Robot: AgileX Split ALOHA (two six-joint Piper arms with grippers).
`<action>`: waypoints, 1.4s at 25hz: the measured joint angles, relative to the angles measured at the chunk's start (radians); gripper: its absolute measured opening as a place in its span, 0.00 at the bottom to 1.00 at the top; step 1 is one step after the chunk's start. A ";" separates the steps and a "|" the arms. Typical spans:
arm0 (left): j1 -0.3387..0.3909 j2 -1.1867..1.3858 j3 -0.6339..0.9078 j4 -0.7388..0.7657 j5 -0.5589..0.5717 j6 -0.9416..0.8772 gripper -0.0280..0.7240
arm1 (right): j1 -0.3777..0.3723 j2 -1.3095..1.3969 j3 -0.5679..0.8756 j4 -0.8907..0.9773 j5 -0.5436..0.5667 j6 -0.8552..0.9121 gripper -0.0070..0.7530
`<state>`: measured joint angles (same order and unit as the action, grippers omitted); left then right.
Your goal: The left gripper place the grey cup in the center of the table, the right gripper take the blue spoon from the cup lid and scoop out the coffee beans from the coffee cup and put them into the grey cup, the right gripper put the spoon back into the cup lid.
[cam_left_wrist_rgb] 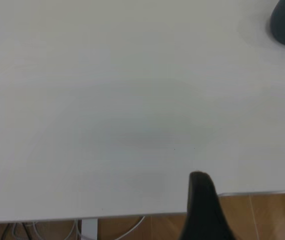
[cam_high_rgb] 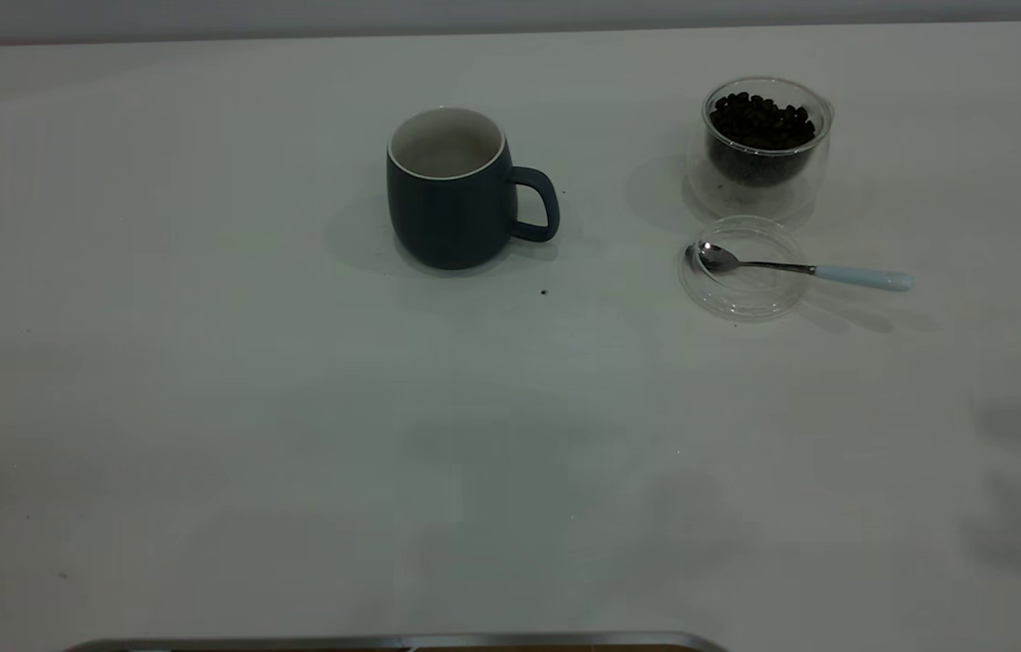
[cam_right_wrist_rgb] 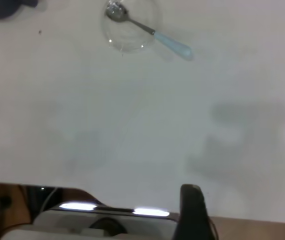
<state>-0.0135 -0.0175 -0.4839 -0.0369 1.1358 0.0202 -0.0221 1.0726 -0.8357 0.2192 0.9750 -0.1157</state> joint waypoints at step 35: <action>0.000 0.000 0.000 0.000 0.000 0.001 0.76 | 0.022 -1.011 0.226 -0.036 0.194 -0.091 0.77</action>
<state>-0.0135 -0.0175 -0.4839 -0.0369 1.1358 0.0211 0.0000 0.0615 -0.6093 0.1836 1.1687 -0.2067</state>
